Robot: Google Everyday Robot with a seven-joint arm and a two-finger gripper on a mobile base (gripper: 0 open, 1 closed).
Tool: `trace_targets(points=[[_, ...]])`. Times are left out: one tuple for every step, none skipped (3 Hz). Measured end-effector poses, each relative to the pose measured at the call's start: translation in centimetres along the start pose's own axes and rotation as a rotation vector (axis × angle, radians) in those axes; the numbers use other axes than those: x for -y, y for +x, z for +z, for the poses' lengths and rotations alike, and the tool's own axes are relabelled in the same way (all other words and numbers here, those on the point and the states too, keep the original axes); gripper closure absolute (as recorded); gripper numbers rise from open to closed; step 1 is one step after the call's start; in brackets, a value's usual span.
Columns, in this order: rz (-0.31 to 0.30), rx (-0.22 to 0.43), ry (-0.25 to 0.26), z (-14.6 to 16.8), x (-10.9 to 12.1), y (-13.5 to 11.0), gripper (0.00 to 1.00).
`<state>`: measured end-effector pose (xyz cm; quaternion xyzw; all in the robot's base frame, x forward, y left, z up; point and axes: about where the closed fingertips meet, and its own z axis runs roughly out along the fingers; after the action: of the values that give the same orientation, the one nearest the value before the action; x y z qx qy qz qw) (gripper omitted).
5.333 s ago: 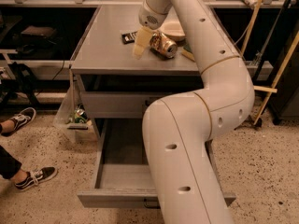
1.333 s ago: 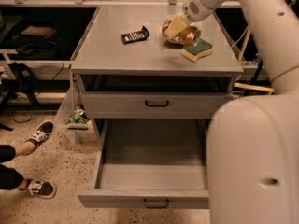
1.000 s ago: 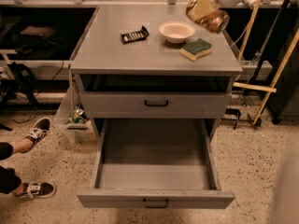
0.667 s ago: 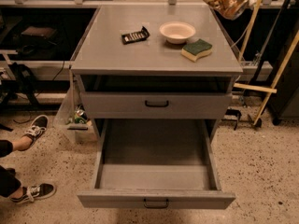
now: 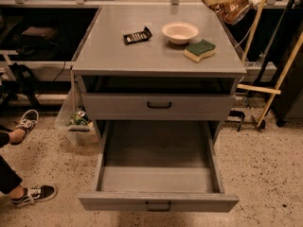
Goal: Place orange can into middle drawer
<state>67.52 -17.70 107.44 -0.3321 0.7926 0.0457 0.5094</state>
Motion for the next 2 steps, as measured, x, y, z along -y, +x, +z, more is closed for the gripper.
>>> trace_targets(points=[[-0.021,0.009,-0.061,0.6,-2.4,2.4,1.00],[-0.001,0.072,-0.196,3.0,-7.4,7.9,1.00]])
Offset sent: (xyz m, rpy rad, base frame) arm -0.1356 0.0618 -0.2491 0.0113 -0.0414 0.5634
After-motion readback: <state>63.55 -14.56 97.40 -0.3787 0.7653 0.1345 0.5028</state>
